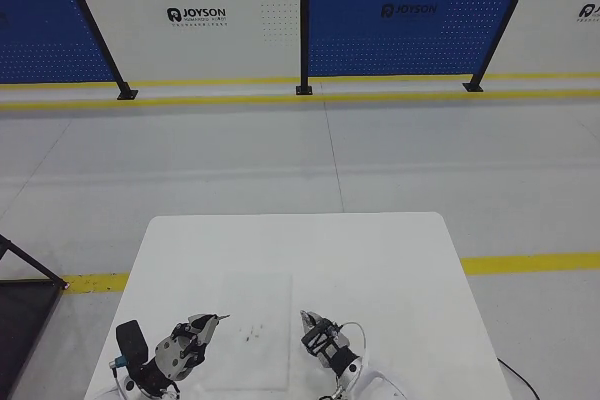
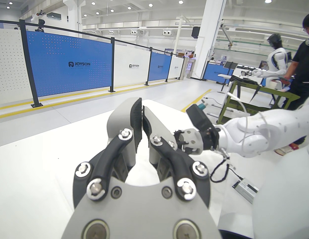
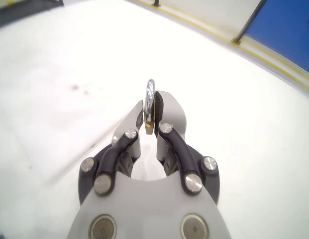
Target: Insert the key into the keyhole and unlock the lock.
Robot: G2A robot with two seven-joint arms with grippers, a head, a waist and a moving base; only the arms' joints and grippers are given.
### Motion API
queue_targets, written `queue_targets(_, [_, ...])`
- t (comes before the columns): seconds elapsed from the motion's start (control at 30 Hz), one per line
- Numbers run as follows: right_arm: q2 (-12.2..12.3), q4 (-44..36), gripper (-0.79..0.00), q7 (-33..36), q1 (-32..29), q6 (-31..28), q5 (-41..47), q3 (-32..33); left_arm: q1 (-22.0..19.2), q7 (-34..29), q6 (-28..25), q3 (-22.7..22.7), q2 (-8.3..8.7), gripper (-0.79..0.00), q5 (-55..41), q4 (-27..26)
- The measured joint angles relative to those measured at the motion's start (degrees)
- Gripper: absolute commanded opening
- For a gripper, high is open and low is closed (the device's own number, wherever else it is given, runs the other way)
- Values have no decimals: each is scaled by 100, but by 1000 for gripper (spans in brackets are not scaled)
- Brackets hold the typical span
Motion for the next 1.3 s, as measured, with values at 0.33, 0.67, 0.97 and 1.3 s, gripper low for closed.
queue_targets(0.33, [180, -800, -785, -908, -446, -1281, 1411, 837, -603, 5, -1154, 554, -13, -785, -1212, 392])
queue_targets(0.67, [286, -932, -785, -926, -566, -2466, 2111, 1155, -1022, 108, -1159, 1417, 166, -785, -1732, 645])
queue_targets(0.97, [285, -931, -785, -930, -567, -2458, 2108, 1153, -1018, 111, -1159, 1412, 163, -785, -1729, 640])
queue_targets(1.3, [117, -527, -785, -1404, -179, -2837, 3563, 610, -1063, 177, -973, 1694, 76, -785, -2424, 507])
